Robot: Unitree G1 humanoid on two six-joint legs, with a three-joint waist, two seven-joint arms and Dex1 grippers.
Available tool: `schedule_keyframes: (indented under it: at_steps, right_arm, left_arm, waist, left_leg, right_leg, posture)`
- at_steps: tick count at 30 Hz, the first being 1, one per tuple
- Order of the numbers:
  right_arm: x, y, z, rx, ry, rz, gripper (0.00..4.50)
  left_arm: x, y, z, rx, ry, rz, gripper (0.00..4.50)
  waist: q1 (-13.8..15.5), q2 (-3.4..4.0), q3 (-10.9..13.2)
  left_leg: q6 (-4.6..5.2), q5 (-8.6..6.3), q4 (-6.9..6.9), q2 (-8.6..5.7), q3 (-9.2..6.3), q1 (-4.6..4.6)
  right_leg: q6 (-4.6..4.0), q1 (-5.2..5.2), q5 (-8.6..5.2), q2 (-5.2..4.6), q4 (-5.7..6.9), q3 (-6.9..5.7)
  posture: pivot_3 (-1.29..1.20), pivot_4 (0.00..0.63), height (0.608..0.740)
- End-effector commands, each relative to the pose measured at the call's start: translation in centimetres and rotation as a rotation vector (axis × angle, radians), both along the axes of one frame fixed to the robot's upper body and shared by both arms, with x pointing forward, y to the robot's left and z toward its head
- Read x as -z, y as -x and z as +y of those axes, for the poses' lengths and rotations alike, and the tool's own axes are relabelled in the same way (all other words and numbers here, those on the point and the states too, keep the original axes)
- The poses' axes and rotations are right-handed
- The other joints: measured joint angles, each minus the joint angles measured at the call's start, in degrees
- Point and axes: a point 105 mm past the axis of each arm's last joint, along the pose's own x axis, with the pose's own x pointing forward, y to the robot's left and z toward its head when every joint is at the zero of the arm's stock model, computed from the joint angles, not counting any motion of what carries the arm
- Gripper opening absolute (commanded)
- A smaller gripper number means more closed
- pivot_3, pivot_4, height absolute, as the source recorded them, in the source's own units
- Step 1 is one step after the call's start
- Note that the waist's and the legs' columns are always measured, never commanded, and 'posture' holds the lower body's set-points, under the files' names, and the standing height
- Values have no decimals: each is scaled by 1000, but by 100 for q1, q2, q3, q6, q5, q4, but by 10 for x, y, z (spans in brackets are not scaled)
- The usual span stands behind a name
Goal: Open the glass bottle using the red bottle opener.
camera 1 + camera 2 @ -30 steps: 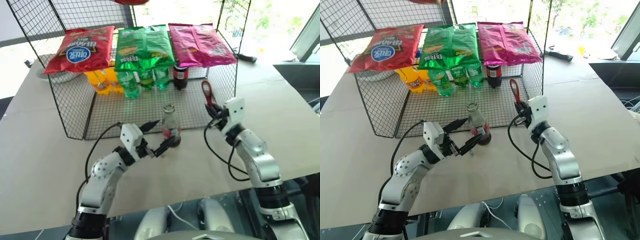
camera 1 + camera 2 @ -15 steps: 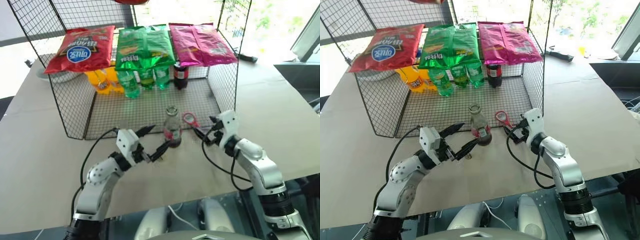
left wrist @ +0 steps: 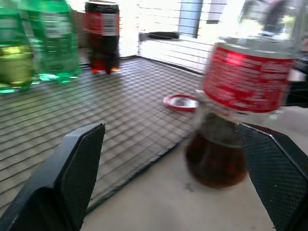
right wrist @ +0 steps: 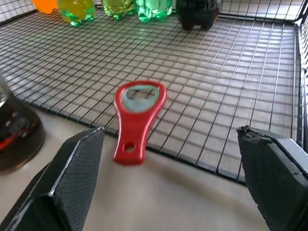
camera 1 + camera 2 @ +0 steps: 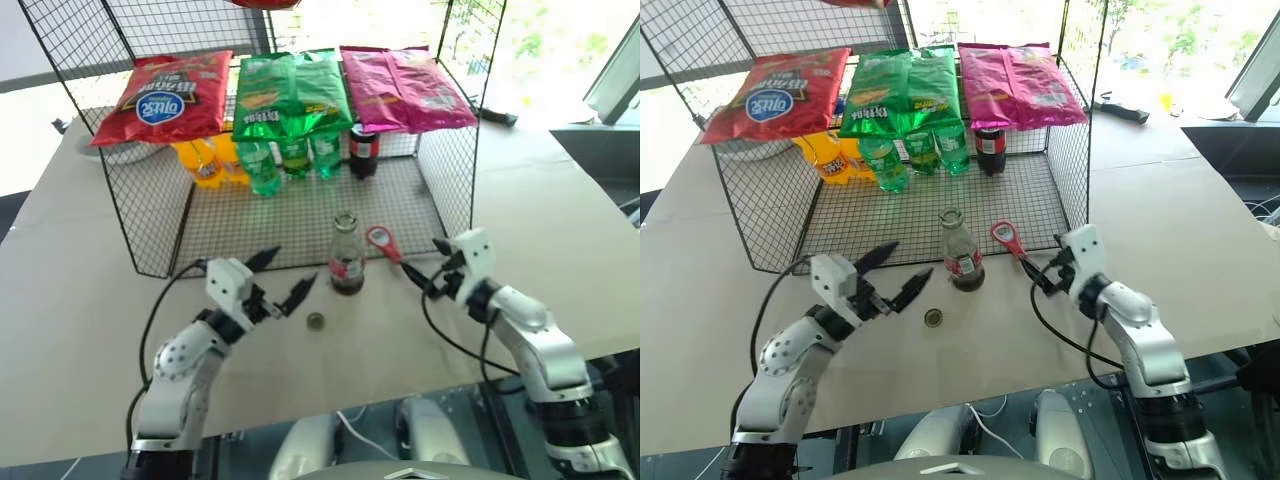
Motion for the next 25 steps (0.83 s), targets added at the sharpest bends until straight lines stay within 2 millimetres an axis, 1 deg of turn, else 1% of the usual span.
schedule_keyframes:
  at_steps: [1, 3, 6, 9, 11, 13, 15, 18, 19, 22, 25]
  right_arm:
    - [-20, 18, -10, -94, -22, -76, 4440]
    - [-20, 25, -15, -122, -25, -80, 4440]
    - [-19, 34, -21, -156, -19, -71, 4440]
    - [-9, 51, -39, -192, 35, -47, 4440]
    - [-3, 58, -50, -205, 70, -35, 4440]
    - [-2, 60, -60, -205, 87, -36, 4440]
    - [0, 62, -66, -209, 104, -44, 4440]
    - [2, 66, -73, -229, 133, -57, 4440]
    - [2, 67, -74, -233, 132, -57, 4440]
    - [3, 68, -78, -237, 132, -54, 4440]
    - [6, 67, -81, -232, 137, -47, 4440]
  left_arm:
    - [-12, -7, 30, -161, 42, -47, 4500]
    - [-16, -10, 39, -211, 43, -67, 4500]
    - [-20, -11, 46, -250, 48, -91, 4500]
    - [-25, -7, 66, -320, 108, -87, 4500]
    - [-18, 5, 71, -300, 64, -45, 4500]
    - [-6, 24, 69, -234, 12, 30, 4500]
    - [3, 40, 68, -203, -39, 86, 4500]
    - [17, 59, 74, -188, -159, 160, 4500]
    - [20, 65, 76, -183, -175, 184, 4500]
    - [25, 74, 80, -178, -213, 229, 4500]
    - [28, 76, 80, -179, -237, 244, 4500]
  waist:
    - [8, 0, 0]
    - [12, -4, 1]
    - [11, -4, 1]
    - [33, -6, 0]
    - [24, -6, 1]
    - [-36, -7, 1]
    - [-27, -10, 3]
    - [5, -20, 8]
    - [31, -28, 14]
    - [76, -31, 16]
    - [116, -31, 16]
  left_leg:
    - [0, 0, 0, 0, 0, 0]
    - [0, 0, 2, 0, 0, 0]
    - [0, 0, 4, 0, 0, 0]
    - [0, 0, 4, 0, -2, 0]
    - [0, 0, 4, 0, -3, 0]
    - [0, -1, 2, 4, 4, 1]
    - [1, -2, 1, 6, 11, 3]
    - [5, -4, 2, 6, 10, 4]
    - [12, -8, 3, 6, 10, 4]
    - [25, -15, 14, 9, 4, 5]
    - [25, -15, 21, 9, 5, 14]
  right_leg:
    - [0, 1, 0, 0, 0, -1]
    - [1, 3, 0, -1, -1, -1]
    - [2, 5, 0, -1, 0, -2]
    - [2, 5, 0, -2, 1, -5]
    - [1, 6, 0, -8, -1, -5]
    - [2, 3, 0, -15, -3, 4]
    - [2, 4, -1, -16, -3, 12]
    - [3, 8, -2, -21, -3, 7]
    - [3, 9, -2, -21, -3, 4]
    - [4, 21, -4, -22, -1, -6]
    - [2, 33, -6, -22, -1, -7]
  posture:
    - [0, 150, 734]
    - [0, 150, 734]
    - [0, 150, 734]
    - [0, 150, 734]
    - [0, 150, 734]
    - [0, 150, 734]
    - [0, 150, 734]
    - [0, 150, 734]
    - [0, 150, 734]
    - [0, 150, 734]
    - [0, 150, 734]
